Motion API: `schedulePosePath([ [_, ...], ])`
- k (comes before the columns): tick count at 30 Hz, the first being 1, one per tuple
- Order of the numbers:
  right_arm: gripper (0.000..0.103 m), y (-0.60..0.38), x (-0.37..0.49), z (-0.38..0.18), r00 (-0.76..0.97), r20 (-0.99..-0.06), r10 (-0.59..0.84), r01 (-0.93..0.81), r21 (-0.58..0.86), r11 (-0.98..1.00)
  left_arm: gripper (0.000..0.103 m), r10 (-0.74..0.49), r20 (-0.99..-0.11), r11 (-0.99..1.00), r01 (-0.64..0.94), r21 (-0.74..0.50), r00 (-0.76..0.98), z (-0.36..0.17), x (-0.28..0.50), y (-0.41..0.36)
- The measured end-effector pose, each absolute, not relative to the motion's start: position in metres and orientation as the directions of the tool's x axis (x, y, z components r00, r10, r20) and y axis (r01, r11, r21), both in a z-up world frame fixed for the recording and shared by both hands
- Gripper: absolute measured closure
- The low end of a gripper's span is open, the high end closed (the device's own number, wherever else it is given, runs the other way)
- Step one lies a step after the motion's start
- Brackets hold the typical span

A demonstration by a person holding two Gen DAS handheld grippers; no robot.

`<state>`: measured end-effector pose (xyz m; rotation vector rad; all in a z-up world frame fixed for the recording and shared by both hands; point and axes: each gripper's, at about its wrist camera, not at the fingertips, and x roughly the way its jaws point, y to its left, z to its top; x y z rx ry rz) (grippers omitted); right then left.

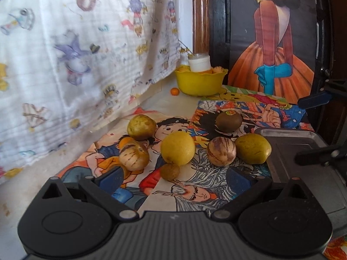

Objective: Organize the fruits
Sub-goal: 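Reach left gripper to a small brown fruit while right gripper reaches a yellow pear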

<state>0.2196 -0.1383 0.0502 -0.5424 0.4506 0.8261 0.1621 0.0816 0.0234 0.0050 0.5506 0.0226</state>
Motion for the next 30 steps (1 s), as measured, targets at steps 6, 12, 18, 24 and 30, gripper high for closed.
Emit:
schedulePosePath([
  [6,0.005,-0.128,0.256,0.023,0.563,-0.624,0.542,-0.786,-0.203,0.583,0.003,0.02,-0.578,0.999,-0.039,-0.021,0.815,0.009,0.19,0.081],
  [12,0.01,-0.118,0.279,0.001,0.536,-0.665,0.52,-0.785,-0.165,0.598,0.007,0.047,-0.619,0.996,-0.082,-0.028,0.784,-0.002,0.212,0.083],
  [18,0.015,-0.116,0.289,-0.009,0.528,-0.665,0.528,-0.781,-0.137,0.609,0.014,0.052,-0.639,0.995,-0.093,-0.03,0.768,-0.01,0.224,0.082],
  [24,0.022,-0.117,0.296,-0.015,0.534,-0.662,0.526,-0.767,-0.117,0.632,0.024,0.051,-0.649,0.995,-0.097,-0.035,0.759,-0.015,0.231,0.083],
  [30,0.025,-0.117,0.298,-0.019,0.536,-0.659,0.527,-0.76,-0.104,0.642,0.037,0.077,-0.644,0.993,-0.119,-0.022,0.761,-0.017,0.232,0.084],
])
